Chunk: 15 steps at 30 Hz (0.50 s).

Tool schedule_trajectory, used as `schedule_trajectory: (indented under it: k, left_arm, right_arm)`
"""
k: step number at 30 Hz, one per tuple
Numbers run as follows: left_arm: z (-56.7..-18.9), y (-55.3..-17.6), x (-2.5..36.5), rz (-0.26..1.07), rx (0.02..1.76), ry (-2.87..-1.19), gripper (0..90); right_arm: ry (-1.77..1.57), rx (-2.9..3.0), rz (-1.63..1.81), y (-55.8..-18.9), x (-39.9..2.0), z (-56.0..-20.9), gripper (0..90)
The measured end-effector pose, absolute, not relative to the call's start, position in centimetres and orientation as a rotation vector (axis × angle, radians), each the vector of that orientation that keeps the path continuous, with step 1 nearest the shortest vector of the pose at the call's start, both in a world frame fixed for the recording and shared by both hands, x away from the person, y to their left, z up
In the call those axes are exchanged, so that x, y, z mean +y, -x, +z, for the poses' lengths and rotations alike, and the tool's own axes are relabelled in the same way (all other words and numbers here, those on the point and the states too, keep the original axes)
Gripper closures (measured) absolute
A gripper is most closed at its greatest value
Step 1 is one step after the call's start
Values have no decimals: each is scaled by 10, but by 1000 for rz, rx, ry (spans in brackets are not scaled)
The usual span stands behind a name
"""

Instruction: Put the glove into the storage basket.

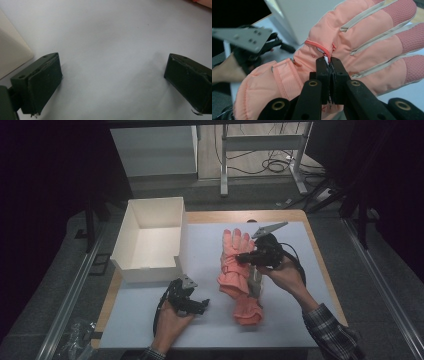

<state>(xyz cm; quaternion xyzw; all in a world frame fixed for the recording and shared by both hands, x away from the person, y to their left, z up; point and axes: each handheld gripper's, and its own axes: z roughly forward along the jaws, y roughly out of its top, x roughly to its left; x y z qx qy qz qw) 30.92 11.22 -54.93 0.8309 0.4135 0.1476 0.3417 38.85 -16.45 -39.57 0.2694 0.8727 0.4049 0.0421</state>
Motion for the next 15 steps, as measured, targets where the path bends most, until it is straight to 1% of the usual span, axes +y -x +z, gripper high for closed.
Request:
schedule_trajectory:
  k: [7,11,15]
  left_arm:
    - [-549,-309,112,381,1077,-2164,14]
    - [-549,-309,112,380,1078,-2161,14]
    - [-549,-309,112,381,1077,-2160,14]
  right_arm:
    - [-846,2677,1206,-356,-194,-400,858]
    - [-864,2700,1180,-346,-205,-412,857]
    - [-866,2725,1150,-342,-206,-429,854]
